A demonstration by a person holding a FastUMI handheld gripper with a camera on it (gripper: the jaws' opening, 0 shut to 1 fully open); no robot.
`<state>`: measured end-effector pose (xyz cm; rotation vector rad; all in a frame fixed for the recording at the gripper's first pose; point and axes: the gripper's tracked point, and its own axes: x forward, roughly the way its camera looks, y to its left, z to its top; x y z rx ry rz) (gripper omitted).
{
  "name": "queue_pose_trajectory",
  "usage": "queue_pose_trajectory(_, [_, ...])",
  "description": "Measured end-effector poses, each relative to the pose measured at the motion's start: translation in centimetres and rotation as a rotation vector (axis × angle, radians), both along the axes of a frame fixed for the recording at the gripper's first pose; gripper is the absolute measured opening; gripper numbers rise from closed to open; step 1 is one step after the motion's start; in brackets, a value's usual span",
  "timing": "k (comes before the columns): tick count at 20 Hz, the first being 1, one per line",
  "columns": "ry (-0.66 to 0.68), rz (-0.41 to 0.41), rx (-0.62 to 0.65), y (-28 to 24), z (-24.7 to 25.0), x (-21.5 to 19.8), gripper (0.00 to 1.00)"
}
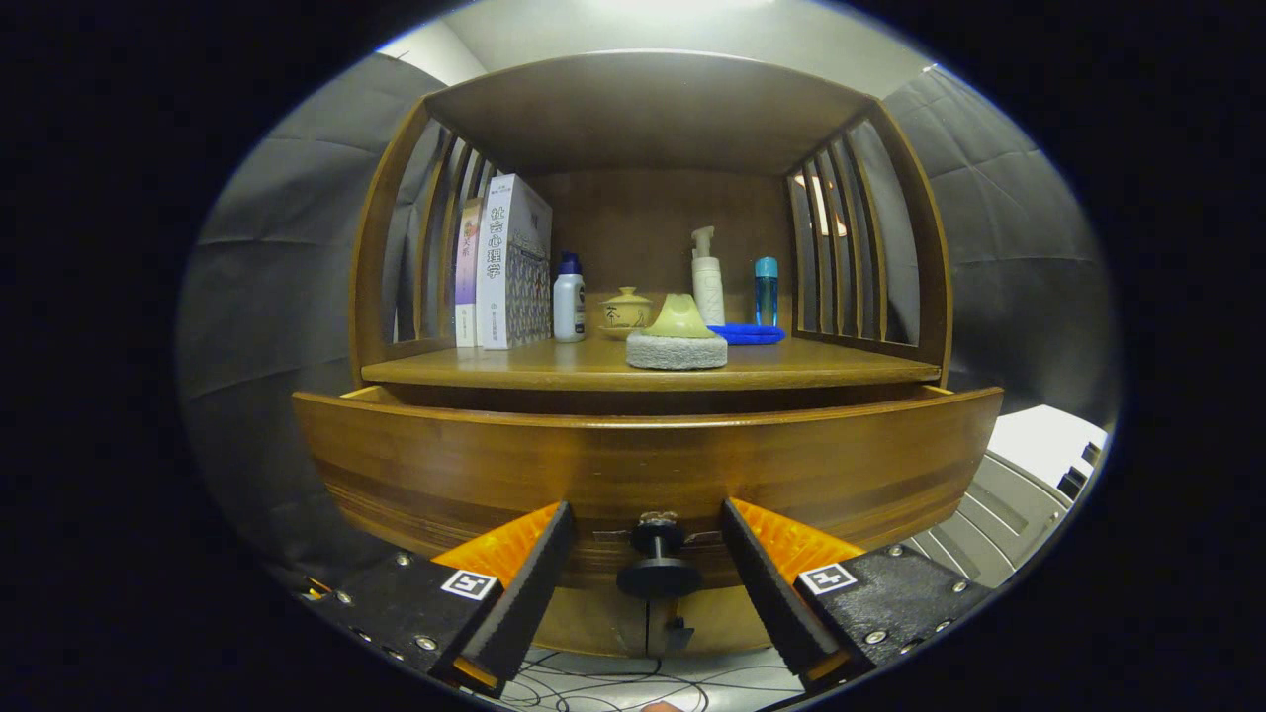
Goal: Pull open the drawer, take out the items inside it, and place them on the countertop above the cabinet.
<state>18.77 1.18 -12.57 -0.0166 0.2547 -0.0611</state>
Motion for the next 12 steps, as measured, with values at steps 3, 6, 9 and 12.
queue_pose_trajectory(3, [-0.002, 0.0, 0.003, -0.1, -0.1, 1.3, 0.95])
queue_pose_trajectory(6, [0.003, -0.001, 0.001, -0.2, -0.2, 2.5, 0.95])
queue_pose_trajectory(9, [0.003, -0.002, 0.003, -0.3, -0.1, 3.0, 0.95])
queue_pose_trajectory(12, [0.003, -0.004, 0.008, -0.4, -0.3, 4.0, 0.95])
